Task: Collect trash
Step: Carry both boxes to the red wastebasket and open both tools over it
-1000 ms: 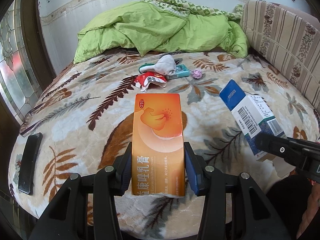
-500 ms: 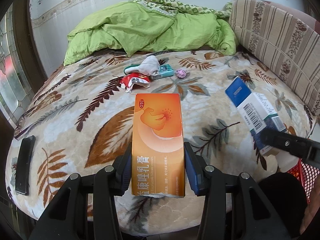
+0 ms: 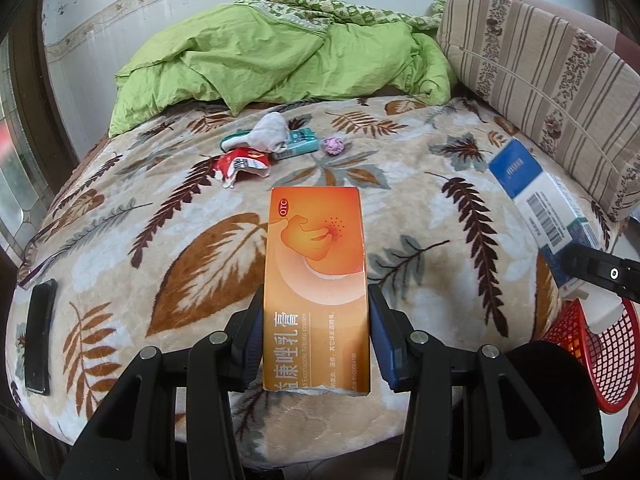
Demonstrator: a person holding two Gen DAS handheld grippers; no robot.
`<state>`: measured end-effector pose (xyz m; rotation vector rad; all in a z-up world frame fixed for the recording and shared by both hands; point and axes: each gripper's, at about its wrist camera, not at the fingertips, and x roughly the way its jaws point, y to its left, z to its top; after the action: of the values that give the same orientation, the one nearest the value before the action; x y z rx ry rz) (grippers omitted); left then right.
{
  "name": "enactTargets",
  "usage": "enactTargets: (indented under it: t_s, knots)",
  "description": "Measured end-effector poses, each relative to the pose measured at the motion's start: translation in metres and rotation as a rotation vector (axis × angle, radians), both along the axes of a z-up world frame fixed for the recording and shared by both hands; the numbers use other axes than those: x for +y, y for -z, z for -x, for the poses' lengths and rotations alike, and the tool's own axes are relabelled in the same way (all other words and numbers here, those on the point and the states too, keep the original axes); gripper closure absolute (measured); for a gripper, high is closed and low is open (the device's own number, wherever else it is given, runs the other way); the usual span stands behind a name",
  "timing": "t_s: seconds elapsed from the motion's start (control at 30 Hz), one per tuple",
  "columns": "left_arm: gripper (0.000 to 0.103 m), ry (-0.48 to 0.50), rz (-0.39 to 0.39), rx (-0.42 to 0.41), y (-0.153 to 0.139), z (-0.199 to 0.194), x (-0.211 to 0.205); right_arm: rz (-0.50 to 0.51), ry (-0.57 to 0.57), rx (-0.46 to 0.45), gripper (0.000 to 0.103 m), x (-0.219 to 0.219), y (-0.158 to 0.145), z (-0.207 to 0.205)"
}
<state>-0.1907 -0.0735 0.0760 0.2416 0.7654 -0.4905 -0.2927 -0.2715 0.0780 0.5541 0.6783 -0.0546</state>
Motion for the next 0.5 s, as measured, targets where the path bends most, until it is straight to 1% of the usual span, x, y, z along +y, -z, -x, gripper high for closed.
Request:
enactTargets:
  t_s: [0.17, 0.3, 0.4, 0.5]
  knots:
    - [0.058, 0.033, 0.016, 0.020, -0.003, 0.007, -0.011, -0.008, 0.057, 0.017, 0.069, -0.017, 0.001, 0.021]
    - [0.058, 0.090, 0.026, 0.025, -0.008, 0.018, -0.026, -0.004, 0.106, 0.022, 0.069, -0.030, -0.002, 0.044]
    - [0.058, 0.147, 0.037, 0.036, -0.013, 0.028, -0.043, -0.009, 0.151, 0.031, 0.069, -0.041, -0.001, 0.064]
    - [0.058, 0.248, 0.039, 0.055, -0.016, 0.045, -0.070, -0.018, 0.209, 0.049, 0.069, -0.055, 0.001, 0.086]
